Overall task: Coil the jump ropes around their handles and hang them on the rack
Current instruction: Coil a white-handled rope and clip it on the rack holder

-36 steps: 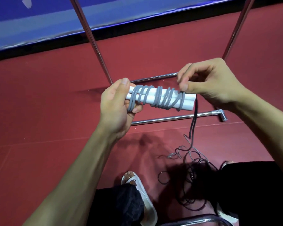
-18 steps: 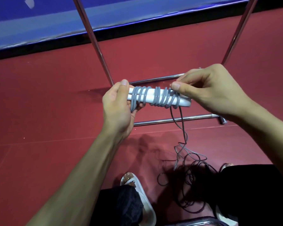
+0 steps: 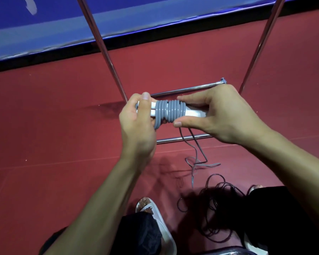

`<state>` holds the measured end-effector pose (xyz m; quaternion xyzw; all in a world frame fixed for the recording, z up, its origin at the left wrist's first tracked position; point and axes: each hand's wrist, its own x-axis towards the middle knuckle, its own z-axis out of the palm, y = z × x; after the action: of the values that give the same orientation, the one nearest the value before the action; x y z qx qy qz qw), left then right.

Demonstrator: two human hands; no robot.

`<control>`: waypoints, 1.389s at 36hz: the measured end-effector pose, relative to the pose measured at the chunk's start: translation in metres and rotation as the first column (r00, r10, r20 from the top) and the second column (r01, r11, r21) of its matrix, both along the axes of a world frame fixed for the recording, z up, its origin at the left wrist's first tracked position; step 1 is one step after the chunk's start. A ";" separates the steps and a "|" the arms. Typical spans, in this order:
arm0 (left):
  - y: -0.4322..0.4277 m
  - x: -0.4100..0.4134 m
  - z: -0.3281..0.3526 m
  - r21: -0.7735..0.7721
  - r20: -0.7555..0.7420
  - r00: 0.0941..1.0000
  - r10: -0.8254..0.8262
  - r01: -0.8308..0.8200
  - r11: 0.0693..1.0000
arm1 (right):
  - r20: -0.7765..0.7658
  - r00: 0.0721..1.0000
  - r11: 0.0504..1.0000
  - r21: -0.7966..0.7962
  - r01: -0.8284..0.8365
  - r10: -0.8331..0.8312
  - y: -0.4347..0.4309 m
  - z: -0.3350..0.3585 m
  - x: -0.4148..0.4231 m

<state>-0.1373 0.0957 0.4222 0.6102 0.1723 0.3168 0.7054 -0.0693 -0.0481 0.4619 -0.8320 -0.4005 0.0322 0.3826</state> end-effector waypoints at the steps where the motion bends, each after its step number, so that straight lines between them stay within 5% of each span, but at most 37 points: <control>1: 0.000 0.001 0.001 -0.014 0.013 1.000 -0.005 0.005 1.000 | -0.005 1.000 1.000 0.030 0.002 -0.002 0.001 -0.001 0.000; 20: 0.006 0.000 0.000 0.060 0.013 0.996 -0.088 0.087 0.994 | -0.066 0.986 0.985 0.091 -0.148 0.154 -0.001 -0.010 0.009; 28: 0.003 -0.002 0.001 -0.075 0.017 0.992 -0.122 0.123 0.990 | -0.416 0.871 0.937 0.325 -0.125 0.261 -0.006 -0.011 0.013; 36: 0.004 -0.003 -0.002 0.044 -0.027 0.988 -0.153 0.155 0.987 | -0.207 0.912 0.935 0.073 -0.346 0.354 -0.009 -0.007 0.013; 40: 0.004 -0.005 0.000 -0.012 -0.009 0.986 -0.169 0.168 0.986 | -0.284 0.893 0.937 0.085 -0.339 0.349 -0.007 -0.006 0.013; 46: 0.004 -0.004 0.001 -0.020 0.007 0.993 -0.122 0.122 0.992 | -0.611 0.707 0.934 0.261 -0.246 0.357 -0.003 -0.008 0.013; 50: 0.001 -0.002 -0.002 0.007 -0.028 0.996 -0.083 0.083 0.997 | -0.726 0.587 0.932 0.236 -0.276 0.358 -0.005 -0.015 0.018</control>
<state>-0.1396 0.0970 0.4207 0.6242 0.1554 0.2794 0.7129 -0.0518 -0.0530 0.4466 -0.6365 -0.3462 0.4248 0.5427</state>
